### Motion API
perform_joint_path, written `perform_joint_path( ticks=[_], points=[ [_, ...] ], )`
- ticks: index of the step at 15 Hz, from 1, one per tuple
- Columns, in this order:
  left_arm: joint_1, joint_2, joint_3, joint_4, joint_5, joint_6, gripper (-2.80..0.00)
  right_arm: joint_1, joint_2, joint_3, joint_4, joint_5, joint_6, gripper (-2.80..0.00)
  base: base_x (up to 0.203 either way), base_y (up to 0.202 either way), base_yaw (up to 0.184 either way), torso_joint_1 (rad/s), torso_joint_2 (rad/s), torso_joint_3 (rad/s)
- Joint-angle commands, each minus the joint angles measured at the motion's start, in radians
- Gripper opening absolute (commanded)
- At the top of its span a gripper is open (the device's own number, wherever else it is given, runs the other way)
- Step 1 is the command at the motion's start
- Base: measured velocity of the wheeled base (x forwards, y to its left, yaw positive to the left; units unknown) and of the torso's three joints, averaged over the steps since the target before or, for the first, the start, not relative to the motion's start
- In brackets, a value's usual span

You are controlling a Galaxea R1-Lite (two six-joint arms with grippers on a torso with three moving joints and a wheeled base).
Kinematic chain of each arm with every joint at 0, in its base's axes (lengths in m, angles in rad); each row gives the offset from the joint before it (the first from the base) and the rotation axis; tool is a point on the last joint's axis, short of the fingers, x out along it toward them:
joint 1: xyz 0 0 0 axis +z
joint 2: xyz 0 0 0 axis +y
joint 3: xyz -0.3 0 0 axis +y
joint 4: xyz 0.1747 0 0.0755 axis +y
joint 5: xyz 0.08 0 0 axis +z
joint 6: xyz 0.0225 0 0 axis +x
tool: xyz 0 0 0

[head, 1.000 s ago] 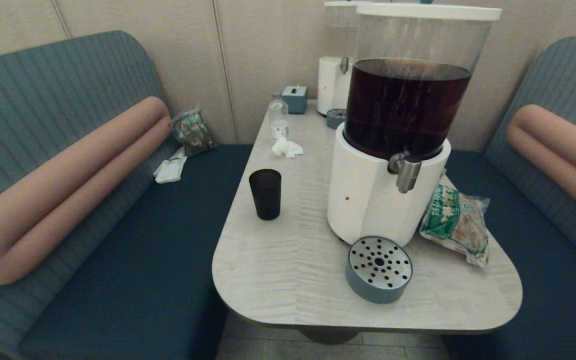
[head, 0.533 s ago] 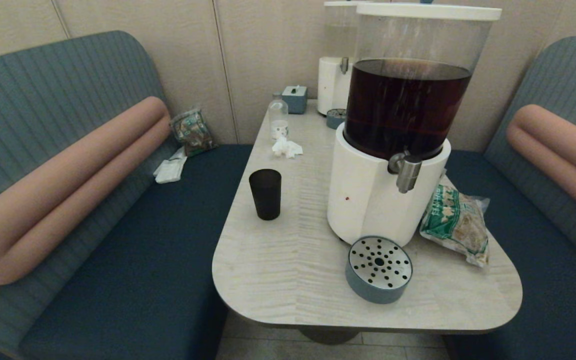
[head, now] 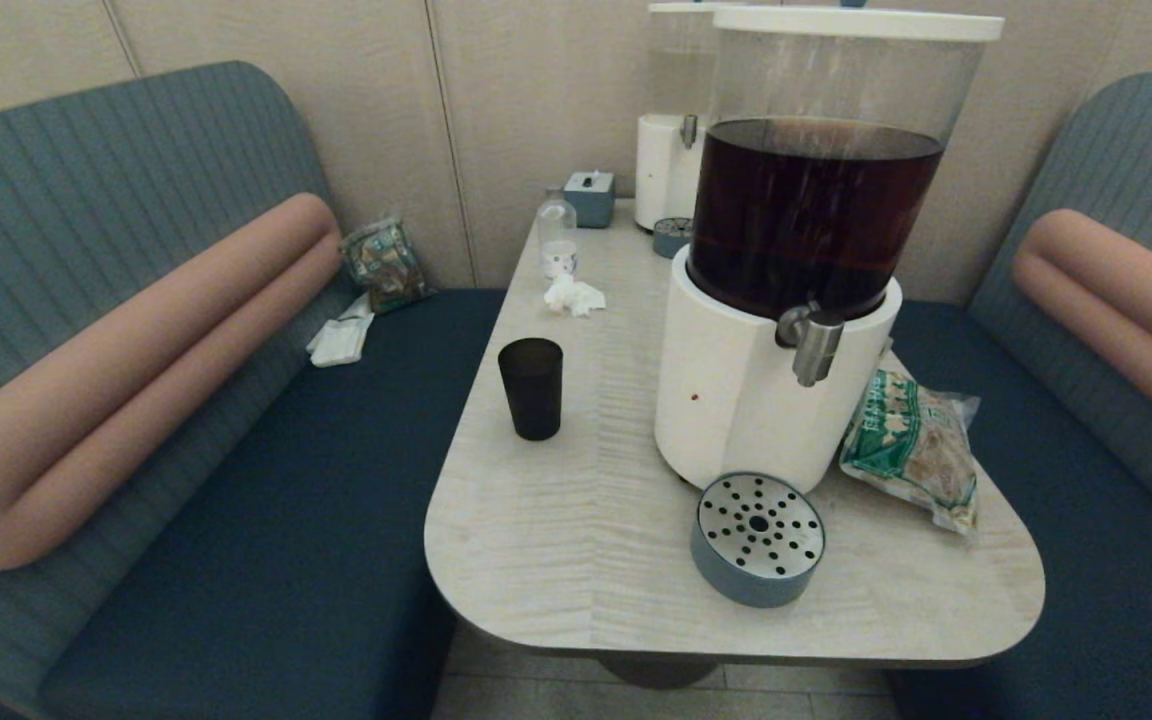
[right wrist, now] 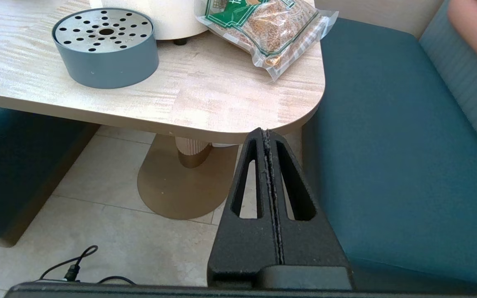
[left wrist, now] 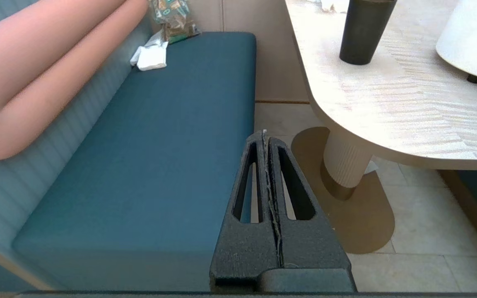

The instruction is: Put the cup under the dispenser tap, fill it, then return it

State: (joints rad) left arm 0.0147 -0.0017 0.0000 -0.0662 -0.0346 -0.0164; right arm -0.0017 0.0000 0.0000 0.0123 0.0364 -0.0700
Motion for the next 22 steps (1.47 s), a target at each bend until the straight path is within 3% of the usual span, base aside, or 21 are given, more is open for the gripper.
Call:
perform_joint_path(
  ticks=[1,3,7,22],
  points=[
    [0.001,0.003,0.0,0.015,0.003,0.001,-2.8,0.0,0.002,0.0,0.0,0.0,-0.001,-2.8,0.0,0.0,0.0,0.0,0.0,0.0],
    [0.0,0.003,-0.005,0.08,0.008,0.001,-2.8,0.0,0.002,0.0,0.0,0.0,-0.001,-2.8,0.0,0.0,0.0,0.0,0.0,0.0],
    [-0.007,0.003,-0.011,0.089,0.016,-0.007,-2.8,0.0,0.002,0.0,0.0,0.0,-0.001,-2.8,0.0,0.0,0.0,0.0,0.0,0.0],
    [-0.007,0.003,-0.002,0.057,0.03,-0.042,-2.8,0.0,0.002,0.0,0.001,0.0,-0.001,-2.8,0.0,0.0,0.0,0.0,0.0,0.0]
  ],
)
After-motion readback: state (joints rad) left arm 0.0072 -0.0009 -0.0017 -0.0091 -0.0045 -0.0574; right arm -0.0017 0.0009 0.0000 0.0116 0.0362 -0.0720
